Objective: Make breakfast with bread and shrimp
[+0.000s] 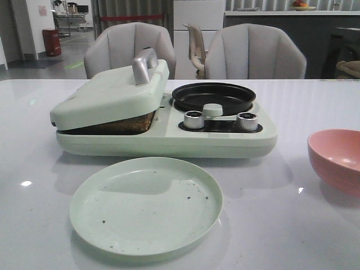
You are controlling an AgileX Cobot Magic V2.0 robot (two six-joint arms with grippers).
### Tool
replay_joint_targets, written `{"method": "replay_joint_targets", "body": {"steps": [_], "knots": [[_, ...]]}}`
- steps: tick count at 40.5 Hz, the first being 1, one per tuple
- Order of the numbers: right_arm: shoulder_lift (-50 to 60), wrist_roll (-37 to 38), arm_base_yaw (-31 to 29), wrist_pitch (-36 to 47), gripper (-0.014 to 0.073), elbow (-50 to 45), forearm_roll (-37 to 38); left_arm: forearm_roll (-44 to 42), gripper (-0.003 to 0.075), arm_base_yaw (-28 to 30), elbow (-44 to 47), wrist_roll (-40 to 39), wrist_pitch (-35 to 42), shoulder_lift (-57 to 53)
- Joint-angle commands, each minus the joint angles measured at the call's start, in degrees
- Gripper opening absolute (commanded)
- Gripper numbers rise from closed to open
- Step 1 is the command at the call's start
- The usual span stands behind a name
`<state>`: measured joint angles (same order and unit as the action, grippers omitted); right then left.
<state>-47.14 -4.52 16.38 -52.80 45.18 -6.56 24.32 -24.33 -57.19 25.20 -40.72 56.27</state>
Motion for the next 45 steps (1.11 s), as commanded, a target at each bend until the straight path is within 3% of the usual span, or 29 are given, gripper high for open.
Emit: {"method": "replay_joint_targets", "body": {"steps": [1, 12, 23, 35, 45], "knots": [[0.51, 0.11, -0.21, 2.86, 0.0567, 1.61, -0.17, 1.02, 0.0101, -0.46, 1.52, 0.06, 3.56, -5.39], [0.51, 0.11, -0.21, 7.22, 0.0567, 1.61, -0.17, 1.45, 0.0101, -0.46, 9.70, 0.06, 3.43, -14.71], [-3.33, 0.60, -1.29, 13.01, 0.0567, 1.72, 1.37, 2.15, 0.0101, -0.46, 14.67, 0.06, 4.80, -15.79], [-17.47, 0.95, -18.67, 12.54, 0.0567, 7.10, -0.57, 1.83, 0.0101, -0.46, 15.46, 0.06, 5.74, -15.69], [-29.88, 0.04, -23.44, 15.75, 0.0567, 10.53, 1.13, 1.83, 0.0101, -0.46, 15.46, 0.06, 5.84, -15.69]]}}
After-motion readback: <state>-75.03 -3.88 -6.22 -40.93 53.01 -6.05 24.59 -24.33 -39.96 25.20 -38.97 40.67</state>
